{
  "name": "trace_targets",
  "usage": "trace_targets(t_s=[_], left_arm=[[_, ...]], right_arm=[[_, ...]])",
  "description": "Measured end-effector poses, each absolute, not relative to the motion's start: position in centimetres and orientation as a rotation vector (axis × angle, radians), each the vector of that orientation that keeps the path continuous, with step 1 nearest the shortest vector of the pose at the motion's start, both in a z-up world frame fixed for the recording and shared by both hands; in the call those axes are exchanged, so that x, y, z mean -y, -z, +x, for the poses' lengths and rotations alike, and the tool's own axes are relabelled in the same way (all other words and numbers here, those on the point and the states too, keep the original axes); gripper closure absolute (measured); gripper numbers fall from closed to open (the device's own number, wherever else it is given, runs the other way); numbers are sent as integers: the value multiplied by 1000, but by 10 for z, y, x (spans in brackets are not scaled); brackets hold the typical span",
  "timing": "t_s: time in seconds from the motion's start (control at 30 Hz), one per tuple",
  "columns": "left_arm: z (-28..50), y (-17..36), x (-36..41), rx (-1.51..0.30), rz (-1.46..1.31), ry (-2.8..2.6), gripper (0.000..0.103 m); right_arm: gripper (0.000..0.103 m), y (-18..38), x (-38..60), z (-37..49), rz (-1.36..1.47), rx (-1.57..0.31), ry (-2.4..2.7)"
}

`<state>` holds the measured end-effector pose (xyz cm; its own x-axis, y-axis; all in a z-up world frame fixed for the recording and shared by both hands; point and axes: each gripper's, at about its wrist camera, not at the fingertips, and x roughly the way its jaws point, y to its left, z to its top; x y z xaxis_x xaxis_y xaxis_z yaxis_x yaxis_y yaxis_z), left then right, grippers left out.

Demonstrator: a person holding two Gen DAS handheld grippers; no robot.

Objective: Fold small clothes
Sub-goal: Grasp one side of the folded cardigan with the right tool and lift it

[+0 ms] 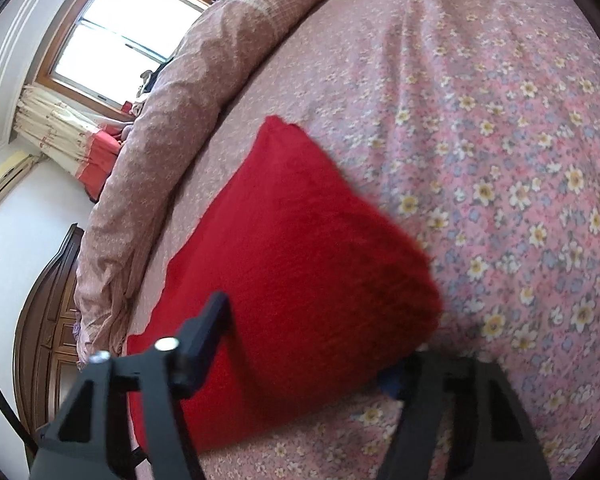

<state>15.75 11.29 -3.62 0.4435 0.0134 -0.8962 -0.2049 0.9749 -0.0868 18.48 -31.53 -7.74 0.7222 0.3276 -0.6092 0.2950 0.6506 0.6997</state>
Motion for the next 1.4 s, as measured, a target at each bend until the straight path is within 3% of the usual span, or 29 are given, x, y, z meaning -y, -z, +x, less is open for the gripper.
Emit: trace_targets(t_s=[0.1,0.2,0.57,0.9,1.07,1.23,1.4], left_arm=[[156,34,-114,-1100,-207,-128,94],[155,32,-115,-1095,-221,-119,94],[151,24,-131,-1075,-264,-119,94],[132,21,-162,-1058,-325,-134,94],[124,26,-176,-1065,-367,-141,94],[117,31,-185,-1083,-388,-137,94],[114,37,-190,-1096,-406,-133,94]], right_arm=[[69,74,318,187,885,-799,-42],[73,54,303,188,749,-784,-34],[75,-38,227,196,414,-695,-163],[75,-76,121,200,106,-680,-249],[75,-63,65,201,14,-716,-329],[75,-16,17,200,-71,-821,-408],[75,-1,3,189,-150,-793,-406]])
